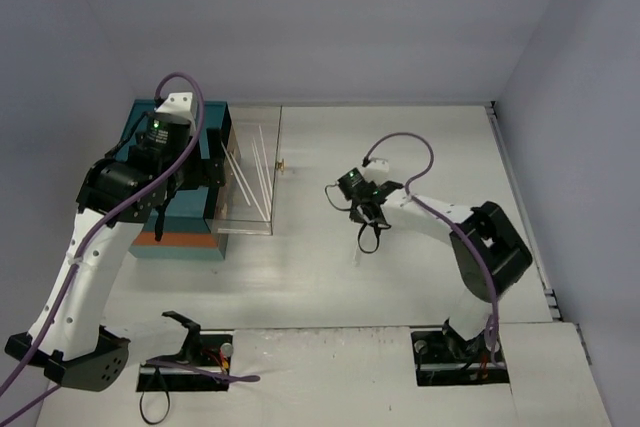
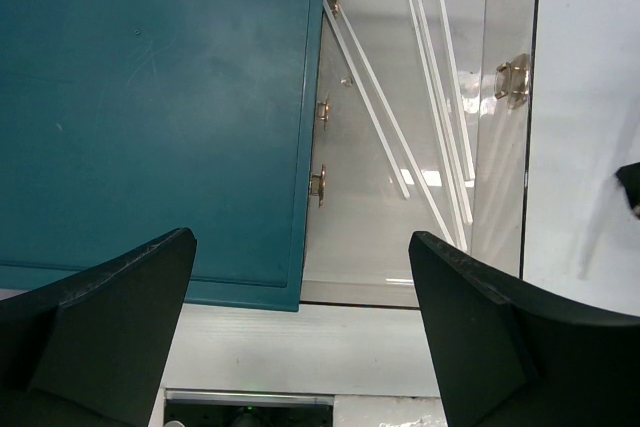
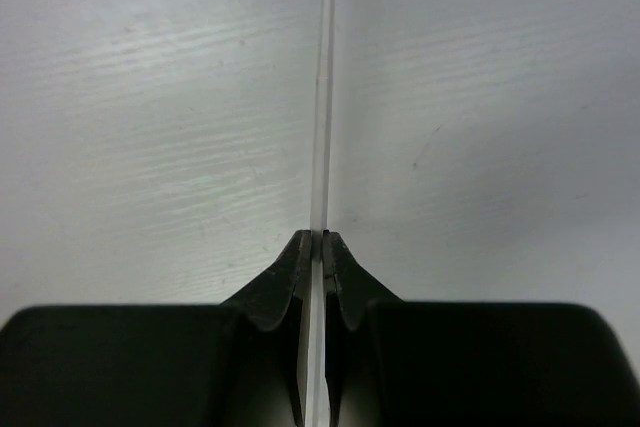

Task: Sort the eating utensils into containers

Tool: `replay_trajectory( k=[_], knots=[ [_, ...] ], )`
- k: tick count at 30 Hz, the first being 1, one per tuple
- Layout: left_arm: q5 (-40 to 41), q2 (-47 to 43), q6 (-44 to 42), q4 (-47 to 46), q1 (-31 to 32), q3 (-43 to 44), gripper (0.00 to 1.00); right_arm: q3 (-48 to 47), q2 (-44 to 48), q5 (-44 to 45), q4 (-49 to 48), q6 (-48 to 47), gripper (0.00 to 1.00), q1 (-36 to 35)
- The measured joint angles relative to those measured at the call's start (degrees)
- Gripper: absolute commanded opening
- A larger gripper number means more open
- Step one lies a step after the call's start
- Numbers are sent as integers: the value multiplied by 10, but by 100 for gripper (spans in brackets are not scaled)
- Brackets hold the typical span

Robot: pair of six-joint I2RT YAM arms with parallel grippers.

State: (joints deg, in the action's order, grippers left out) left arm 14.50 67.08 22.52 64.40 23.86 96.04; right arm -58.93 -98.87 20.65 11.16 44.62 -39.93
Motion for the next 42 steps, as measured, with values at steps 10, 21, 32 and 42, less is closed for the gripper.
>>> replay_trajectory(
  k=[10, 21, 32, 42],
  knots=[
    [-1, 13, 0, -1, 0, 17, 86, -232, 122, -58, 11, -126, 0, 3],
    [-1, 12, 0, -1, 0, 19, 86, -498, -19, -172, -40, -119, 0, -71],
    [-10, -9, 0, -1, 0, 19, 86, -521, -142, -170, -42, -89, 58, -101],
    [-83, 54, 3, 2, 10, 106, 86, -385, -3, -138, -55, -130, 90, -33]
  ],
)
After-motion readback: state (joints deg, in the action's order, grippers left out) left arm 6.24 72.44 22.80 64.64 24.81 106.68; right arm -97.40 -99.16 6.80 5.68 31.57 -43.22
